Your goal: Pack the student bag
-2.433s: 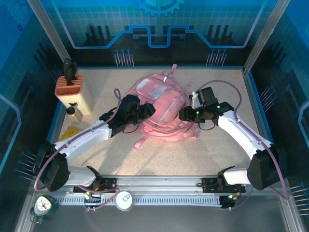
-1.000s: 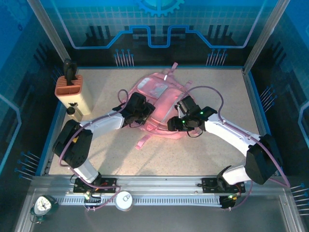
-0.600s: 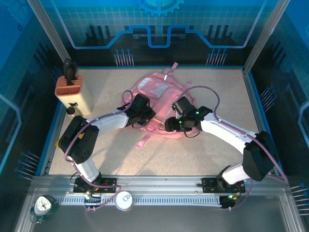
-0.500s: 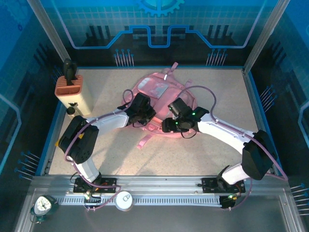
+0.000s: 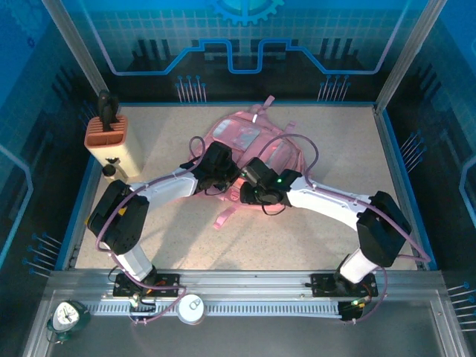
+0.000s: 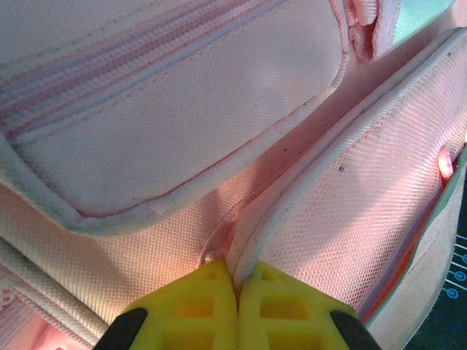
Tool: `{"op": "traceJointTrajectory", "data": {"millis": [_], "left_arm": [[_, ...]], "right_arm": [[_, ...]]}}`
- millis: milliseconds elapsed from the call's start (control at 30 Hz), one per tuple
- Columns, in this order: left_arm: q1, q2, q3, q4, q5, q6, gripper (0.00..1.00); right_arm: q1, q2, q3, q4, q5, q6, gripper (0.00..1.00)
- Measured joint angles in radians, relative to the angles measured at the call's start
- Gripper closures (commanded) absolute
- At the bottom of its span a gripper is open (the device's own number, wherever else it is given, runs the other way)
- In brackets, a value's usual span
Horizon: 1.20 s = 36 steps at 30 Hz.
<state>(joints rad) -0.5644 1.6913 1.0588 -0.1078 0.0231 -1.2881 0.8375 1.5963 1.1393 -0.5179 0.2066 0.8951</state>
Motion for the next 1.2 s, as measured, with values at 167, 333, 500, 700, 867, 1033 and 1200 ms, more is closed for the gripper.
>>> {"op": "traceJointTrajectory", "data": {"millis": [167,333,500,700,867,1033,1200], "left_arm": [[0.0,0.0,0.0,0.0,0.0,-0.005,1.0],[-0.001,0.0,0.0,0.0,0.0,-0.015,1.0],[-0.002,0.0,0.0,0.003,-0.006,-0.019,1.0],[-0.002,0.0,-0.002,0.009,-0.011,-0.019,1.0],[-0.002,-0.006,-0.01,0.016,-0.015,-0.018,1.0],[0.013,-0.013,-0.014,0.012,-0.002,0.009,1.0],[0.06,-0.023,-0.013,-0.019,0.066,0.095,1.0]], "right_arm": [[-0.001,0.05,0.002,0.032,0.015,0.025,0.65],[0.0,0.112,0.037,0.048,0.03,0.033,0.71],[0.0,0.158,0.089,0.04,0.06,0.03,0.79],[0.0,0.193,0.114,-0.006,0.093,0.021,0.87],[0.002,0.196,0.114,-0.021,0.1,0.024,1.0],[0.023,0.176,0.099,-0.031,0.137,-0.007,1.0],[0.027,0.023,-0.033,-0.034,0.19,-0.055,1.0]]}}
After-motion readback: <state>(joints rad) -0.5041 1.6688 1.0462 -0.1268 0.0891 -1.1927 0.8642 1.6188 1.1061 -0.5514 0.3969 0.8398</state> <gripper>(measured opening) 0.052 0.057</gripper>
